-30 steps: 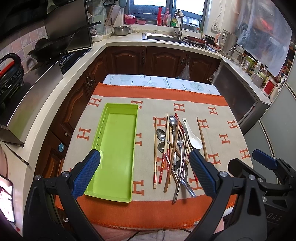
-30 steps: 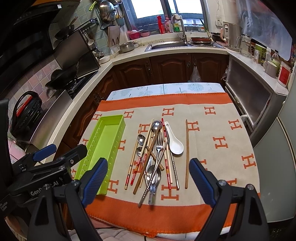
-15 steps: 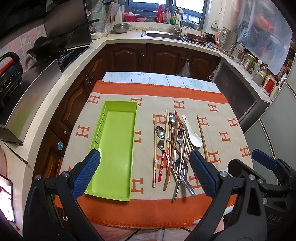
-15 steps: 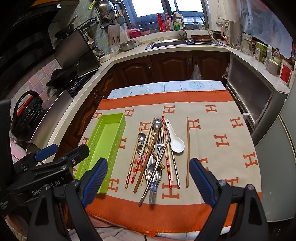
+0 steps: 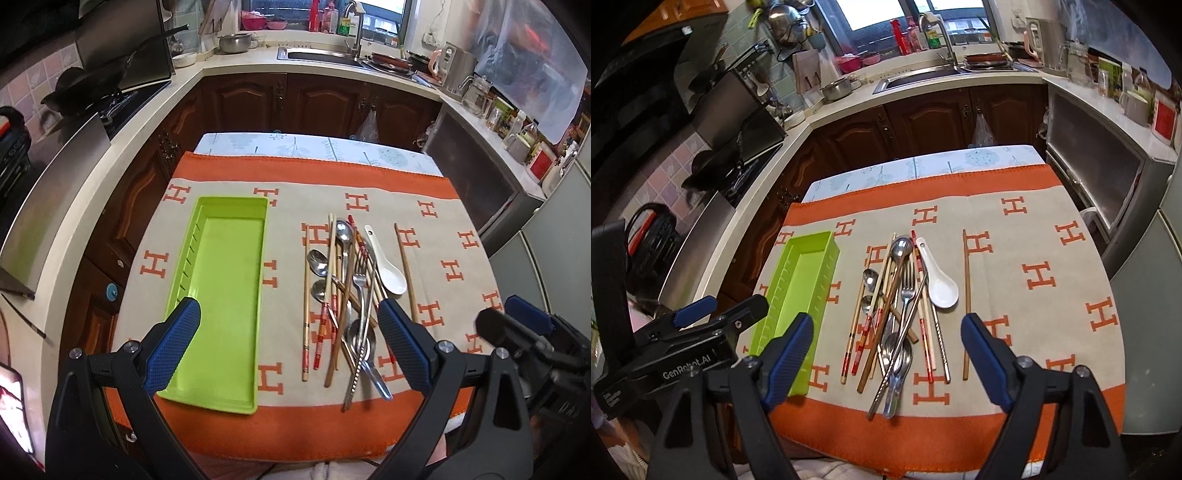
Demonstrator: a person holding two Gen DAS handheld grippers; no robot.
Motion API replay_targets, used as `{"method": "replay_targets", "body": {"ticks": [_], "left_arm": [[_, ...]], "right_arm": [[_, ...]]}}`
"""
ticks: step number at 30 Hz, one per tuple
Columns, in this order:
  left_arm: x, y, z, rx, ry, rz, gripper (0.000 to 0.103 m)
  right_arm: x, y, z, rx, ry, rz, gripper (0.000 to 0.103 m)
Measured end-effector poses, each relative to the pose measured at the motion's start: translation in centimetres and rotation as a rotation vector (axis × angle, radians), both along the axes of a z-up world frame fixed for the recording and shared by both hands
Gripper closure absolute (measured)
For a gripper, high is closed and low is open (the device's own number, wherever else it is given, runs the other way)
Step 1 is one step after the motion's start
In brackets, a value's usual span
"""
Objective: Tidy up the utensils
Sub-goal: 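Grasp the plain wooden chopstick with the right tool while the left tool grasps a bamboo chopstick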
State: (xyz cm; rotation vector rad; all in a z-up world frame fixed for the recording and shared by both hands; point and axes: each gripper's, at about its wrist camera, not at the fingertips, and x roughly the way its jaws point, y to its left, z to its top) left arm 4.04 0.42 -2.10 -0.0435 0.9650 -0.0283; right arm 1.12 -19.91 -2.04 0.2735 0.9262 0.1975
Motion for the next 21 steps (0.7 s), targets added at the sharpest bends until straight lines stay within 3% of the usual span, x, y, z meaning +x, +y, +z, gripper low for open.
{"method": "replay_targets", "body": {"ticks": [8, 12, 14, 16, 18, 21], "left_arm": [[4.4, 0.0, -0.2, -0.022, -0.006, -0.055, 0.007], [7.4, -0.4, -2.1, -0.021, 0.017, -0.089, 0.007], [9.0, -0.6, -3.6, -0.042, 0.057, -0.109, 0.016], [10.6, -0.9, -5.7, -0.063, 0.128, -0.137, 0.039], [12.0, -1.4, -8.3, -0.099, 0.207, -0.176, 0.048], [13.0, -2.3, -11.2, -0.094, 0.265, -0.205, 0.052]], "right_arm": [[3.9, -2.6, -1.2, 0.009, 0.046, -0.031, 0.045], [6.2, -3.9, -3.0, 0.036, 0.102, -0.032, 0.055], [7.2, -4.4, -4.1, 0.045, 0.130, -0.029, 0.057], [8.2, -4.9, -5.5, 0.050, 0.162, -0.034, 0.058], [9.1, -5.2, -7.1, 0.065, 0.207, -0.033, 0.061], [10.1, -5.6, -9.3, 0.081, 0.260, -0.029, 0.066]]}}
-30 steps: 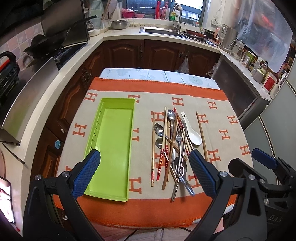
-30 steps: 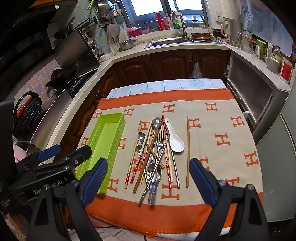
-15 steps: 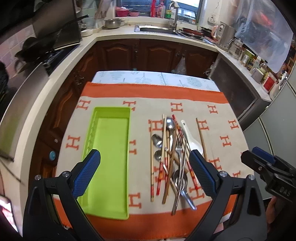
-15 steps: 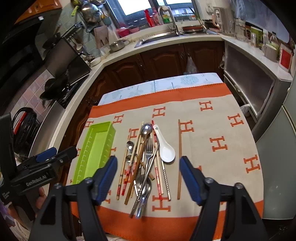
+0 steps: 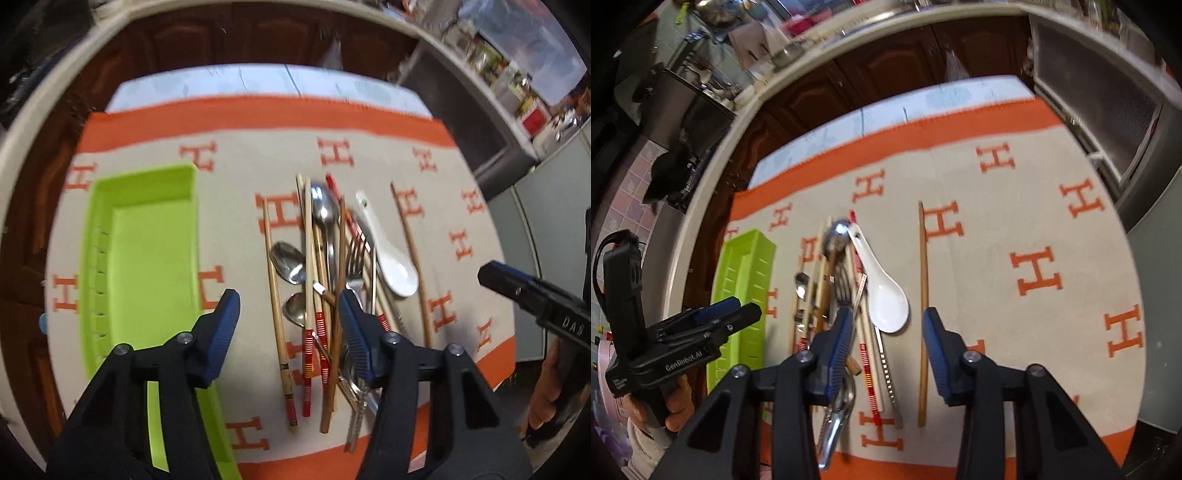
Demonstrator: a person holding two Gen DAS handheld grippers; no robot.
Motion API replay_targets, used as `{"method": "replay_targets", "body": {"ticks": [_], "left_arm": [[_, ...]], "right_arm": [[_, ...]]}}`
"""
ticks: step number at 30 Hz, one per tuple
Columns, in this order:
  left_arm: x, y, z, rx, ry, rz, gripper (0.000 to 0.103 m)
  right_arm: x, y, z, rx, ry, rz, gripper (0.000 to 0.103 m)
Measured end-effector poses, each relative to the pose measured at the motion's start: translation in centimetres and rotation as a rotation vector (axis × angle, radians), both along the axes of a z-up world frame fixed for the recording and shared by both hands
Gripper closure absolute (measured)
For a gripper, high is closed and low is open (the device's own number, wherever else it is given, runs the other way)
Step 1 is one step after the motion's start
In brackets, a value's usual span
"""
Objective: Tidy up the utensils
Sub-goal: 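Grasp the plain wooden chopstick with the right tool while the left tool grasps a bamboo chopstick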
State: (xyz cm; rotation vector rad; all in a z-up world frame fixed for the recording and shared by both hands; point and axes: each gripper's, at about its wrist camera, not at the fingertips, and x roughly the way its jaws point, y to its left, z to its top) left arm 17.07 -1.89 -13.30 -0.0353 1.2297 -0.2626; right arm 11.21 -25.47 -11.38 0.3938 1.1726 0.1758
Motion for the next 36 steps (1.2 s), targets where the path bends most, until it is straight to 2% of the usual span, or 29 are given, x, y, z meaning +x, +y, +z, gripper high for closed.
{"method": "replay_targets", "body": {"ticks": [5, 9, 17, 23, 29, 31, 36], "left_arm": [[0.7, -1.6, -3.1, -0.007, 0.045, -0.059, 0.065], [1.3, -2.8, -4.5, 0.016, 0.073, -0.088, 0.074], [1.4, -3.9, -5.0, 0.065, 0.098, -0.137, 0.080], [2.1, -4.7, -6.0, 0.100, 0.121, -0.156, 0.088], [3.4, -5.3, -6.7, 0.120, 0.140, -0.156, 0.090], [3.9, -5.5, -6.8, 0.123, 0.144, -0.160, 0.093], [4.7, -6.1, -7.1, 0.136, 0.162, -0.162, 0.095]], "right_arm": [[1.3, -0.6, -2.8, 0.033, 0.075, -0.003, 0.073], [2.3, -0.7, -4.5, 0.019, 0.121, 0.007, 0.079], [2.3, 0.9, -7.5, -0.071, 0.199, 0.072, 0.087], [2.1, 1.1, -7.3, -0.140, 0.158, 0.079, 0.096], [2.1, -0.1, -7.8, -0.065, 0.164, 0.046, 0.097], [1.8, -0.4, -7.9, -0.053, 0.166, 0.038, 0.097], [1.4, -0.7, -8.0, -0.032, 0.170, 0.029, 0.097]]}}
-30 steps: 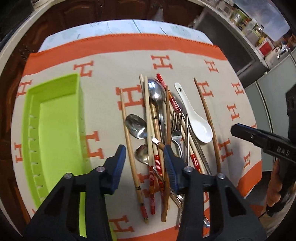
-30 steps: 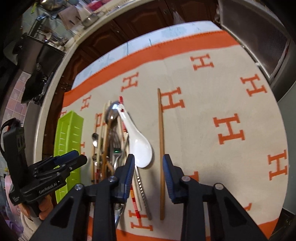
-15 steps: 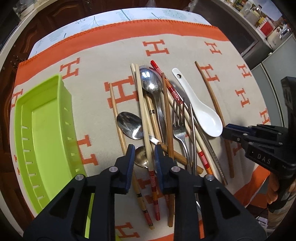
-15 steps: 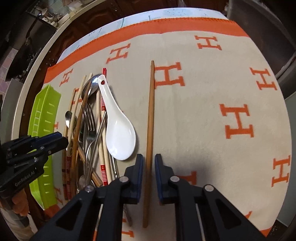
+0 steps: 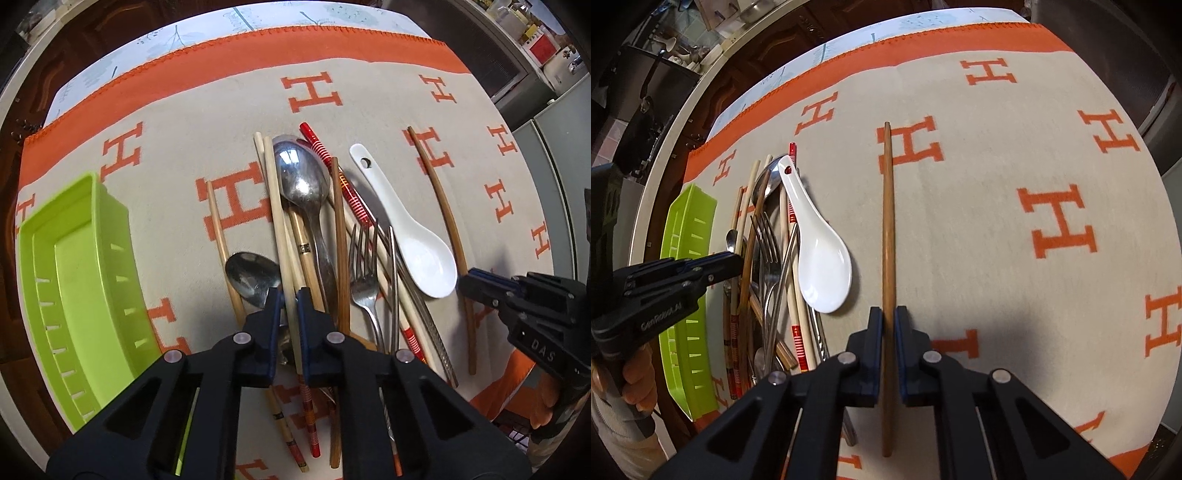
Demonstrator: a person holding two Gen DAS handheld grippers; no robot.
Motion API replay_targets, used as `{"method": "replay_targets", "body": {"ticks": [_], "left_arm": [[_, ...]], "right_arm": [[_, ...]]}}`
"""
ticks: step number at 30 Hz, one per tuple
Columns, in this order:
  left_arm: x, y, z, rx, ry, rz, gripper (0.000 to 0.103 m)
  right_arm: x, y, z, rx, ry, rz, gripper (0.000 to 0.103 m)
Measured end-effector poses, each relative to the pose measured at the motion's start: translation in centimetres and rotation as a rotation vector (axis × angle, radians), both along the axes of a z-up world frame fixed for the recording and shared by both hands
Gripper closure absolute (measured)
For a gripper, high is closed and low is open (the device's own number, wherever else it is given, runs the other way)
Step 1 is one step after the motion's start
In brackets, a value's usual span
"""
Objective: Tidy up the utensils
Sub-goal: 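Grasp the plain wooden chopstick with the right tool while the left tool grasps a bamboo chopstick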
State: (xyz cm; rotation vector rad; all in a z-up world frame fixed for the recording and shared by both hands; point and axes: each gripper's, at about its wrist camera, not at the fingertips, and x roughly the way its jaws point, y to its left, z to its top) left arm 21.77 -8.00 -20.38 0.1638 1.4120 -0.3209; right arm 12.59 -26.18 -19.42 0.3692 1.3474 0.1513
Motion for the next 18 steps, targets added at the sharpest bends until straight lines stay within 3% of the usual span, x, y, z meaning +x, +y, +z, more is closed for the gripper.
{"method": "replay_targets", "body": {"ticks": [11, 18], "left_arm": [[-0.1, 0.6, -0.1, -0.009, 0.046, 0.053, 0.099], [-1.4, 2.6, 2.2, -0.064, 0.015, 0.094, 0.100]], "right_arm": [[-0.5, -0.2, -0.3, 0.031, -0.006, -0.018, 0.097], [-1.1, -0.5, -0.1, 0.052, -0.001, -0.043, 0.097]]}}
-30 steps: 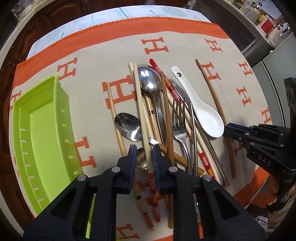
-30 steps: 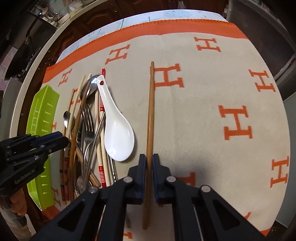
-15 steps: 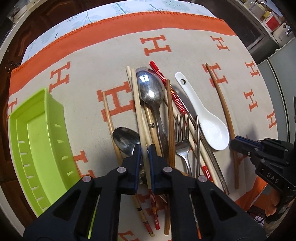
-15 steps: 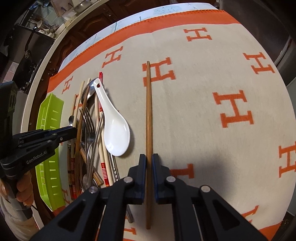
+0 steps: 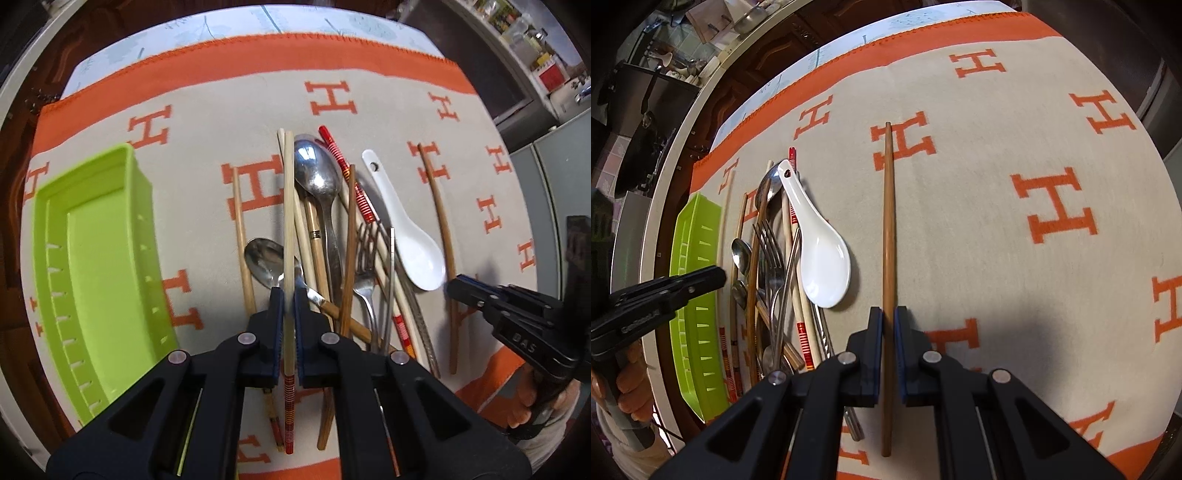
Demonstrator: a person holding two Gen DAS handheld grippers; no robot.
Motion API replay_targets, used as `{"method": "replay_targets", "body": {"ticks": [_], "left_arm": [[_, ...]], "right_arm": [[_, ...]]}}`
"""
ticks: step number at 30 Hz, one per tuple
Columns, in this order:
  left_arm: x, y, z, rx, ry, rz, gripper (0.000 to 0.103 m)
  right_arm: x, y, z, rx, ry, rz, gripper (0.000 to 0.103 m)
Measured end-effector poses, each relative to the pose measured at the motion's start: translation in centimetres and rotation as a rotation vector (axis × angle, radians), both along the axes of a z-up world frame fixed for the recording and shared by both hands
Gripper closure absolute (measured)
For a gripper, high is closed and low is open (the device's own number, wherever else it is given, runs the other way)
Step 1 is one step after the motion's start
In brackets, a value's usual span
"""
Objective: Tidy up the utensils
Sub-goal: 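Grasp the plain wooden chopstick with the right tool while the left tool grasps a bamboo chopstick, then carry both chopsticks over the green tray and open both tools to drop them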
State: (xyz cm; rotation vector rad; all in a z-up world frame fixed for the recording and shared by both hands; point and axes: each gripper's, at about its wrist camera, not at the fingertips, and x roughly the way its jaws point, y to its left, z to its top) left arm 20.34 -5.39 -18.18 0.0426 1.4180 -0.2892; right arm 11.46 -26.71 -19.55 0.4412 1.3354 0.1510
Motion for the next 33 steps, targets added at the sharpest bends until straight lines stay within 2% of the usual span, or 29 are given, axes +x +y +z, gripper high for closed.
{"method": "replay_targets", "body": {"ticks": [6, 12, 16, 20, 25, 33], "left_arm": [[-1.8, 1.7, 2.9, -0.051, -0.035, 0.019, 0.100], [-4.3, 5.4, 6.6, -0.067, -0.080, 0.061, 0.100], [-5.9, 9.2, 9.1, -0.049, -0.129, 0.105, 0.100], [-6.7, 12.8, 9.8, -0.010, -0.157, 0.154, 0.100], [-7.2, 16.0, 8.4, -0.002, -0.163, 0.207, 0.099], [-6.6, 16.6, 4.3, 0.025, -0.148, 0.223, 0.099]], "right_arm": [[-1.4, 0.1, 2.1, 0.032, -0.037, -0.009, 0.097], [-2.7, 1.8, 6.5, 0.086, -0.109, 0.033, 0.097], [-3.1, 5.3, 9.5, 0.157, -0.152, 0.085, 0.097], [-2.7, 10.5, 11.4, 0.226, -0.164, 0.154, 0.097], [-1.1, 17.1, 10.2, 0.243, -0.121, 0.197, 0.097], [0.6, 22.6, 5.8, 0.211, -0.055, 0.203, 0.097]]}}
